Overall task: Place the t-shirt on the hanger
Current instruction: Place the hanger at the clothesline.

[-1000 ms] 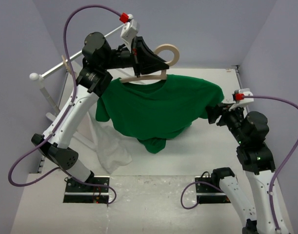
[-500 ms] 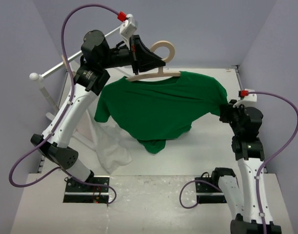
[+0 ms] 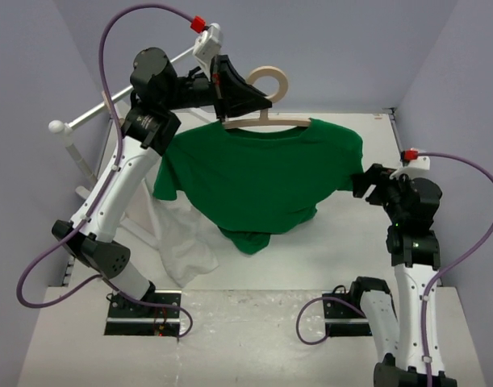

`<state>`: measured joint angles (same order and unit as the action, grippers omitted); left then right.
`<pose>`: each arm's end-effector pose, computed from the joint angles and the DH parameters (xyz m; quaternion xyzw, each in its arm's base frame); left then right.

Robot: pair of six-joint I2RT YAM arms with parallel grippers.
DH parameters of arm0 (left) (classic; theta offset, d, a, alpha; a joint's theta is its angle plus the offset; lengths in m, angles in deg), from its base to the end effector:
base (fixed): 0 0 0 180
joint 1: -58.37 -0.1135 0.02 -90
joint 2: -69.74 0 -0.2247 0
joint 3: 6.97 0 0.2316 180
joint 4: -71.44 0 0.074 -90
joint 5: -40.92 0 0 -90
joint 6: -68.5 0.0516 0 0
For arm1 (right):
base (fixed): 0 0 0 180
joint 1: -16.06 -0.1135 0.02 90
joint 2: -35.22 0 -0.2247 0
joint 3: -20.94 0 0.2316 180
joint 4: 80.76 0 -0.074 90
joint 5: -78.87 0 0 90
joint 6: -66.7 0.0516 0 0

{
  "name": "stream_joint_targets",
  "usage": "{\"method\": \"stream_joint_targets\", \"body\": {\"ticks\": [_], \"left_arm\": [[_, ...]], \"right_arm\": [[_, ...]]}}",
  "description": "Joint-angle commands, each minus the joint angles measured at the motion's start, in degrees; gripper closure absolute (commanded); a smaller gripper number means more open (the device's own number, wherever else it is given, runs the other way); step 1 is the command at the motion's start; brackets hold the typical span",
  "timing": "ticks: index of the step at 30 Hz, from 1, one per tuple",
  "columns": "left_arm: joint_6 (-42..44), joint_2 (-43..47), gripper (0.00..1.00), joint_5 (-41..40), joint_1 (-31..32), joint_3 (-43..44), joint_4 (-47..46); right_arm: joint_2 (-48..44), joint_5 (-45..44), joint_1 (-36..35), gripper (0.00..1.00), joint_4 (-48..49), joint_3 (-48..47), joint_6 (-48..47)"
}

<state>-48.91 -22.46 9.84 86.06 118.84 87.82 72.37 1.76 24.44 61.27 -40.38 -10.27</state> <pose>0.2607 -0.1867 0.4960 0.3972 0.5155 -0.5829 0.4865 0.1727 -0.0138 0.3144 0.0772 0.7812 0.1131 0.6090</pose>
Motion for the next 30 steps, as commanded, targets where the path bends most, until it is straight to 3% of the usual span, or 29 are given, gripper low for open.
{"method": "stream_joint_targets", "body": {"ticks": [1,3,5,8,11,13,15,18,25,28,30], "left_arm": [[-2.2,-4.3,1.00,13.5,-1.2,3.5,-8.2],[-4.7,-5.9,1.00,21.6,-1.0,3.0,-13.4],[-6.2,-5.0,1.00,28.6,-0.5,-0.6,-22.2],[-6.0,-3.0,1.00,29.3,-0.4,-5.0,-25.5],[-6.5,-3.7,1.00,29.2,-0.3,-5.0,-25.2],[-7.0,-4.5,1.00,28.0,0.0,-4.7,-25.3],[-7.4,-5.0,1.00,27.3,0.5,-4.2,-25.2],[-7.6,-5.5,1.00,27.1,1.3,-3.4,-25.3],[-7.7,-5.4,1.00,27.5,1.7,-2.3,-25.6],[-7.7,-5.0,1.00,27.7,1.7,-2.6,-25.7],[-7.7,-4.8,1.00,27.4,1.7,-2.8,-25.8]], "right_arm": [[-3.5,5.2,0.3,0.28,-3.2,-13.2,-3.0],[-2.9,15.6,0.3,0.29,-4.7,-18.2,-6.0],[2.6,39.4,0.1,0.28,-7.7,-26.6,-12.0],[9.3,49.4,-2.7,0.31,-18.9,-36.9,-18.5],[12.0,50.0,-5.3,0.25,-23.9,-41.8,-25.7],[16.5,50.8,-9.3,0.23,-31.8,-50.2,-31.5],[22.2,45.1,-14.3,0.24,-38.9,-54.1,-35.1],[24.4,36.7,-20.6,0.27,-39.3,-53.8,-35.3],[25.9,31.4,-24.4,0.39,-36.5,-49.2,-34.5],[26.7,29.3,-25.7,0.50,-35.1,-48.4,-34.6],[27.0,28.1,-26.6,0.64,-34.2,-47.7,-34.7]]}}
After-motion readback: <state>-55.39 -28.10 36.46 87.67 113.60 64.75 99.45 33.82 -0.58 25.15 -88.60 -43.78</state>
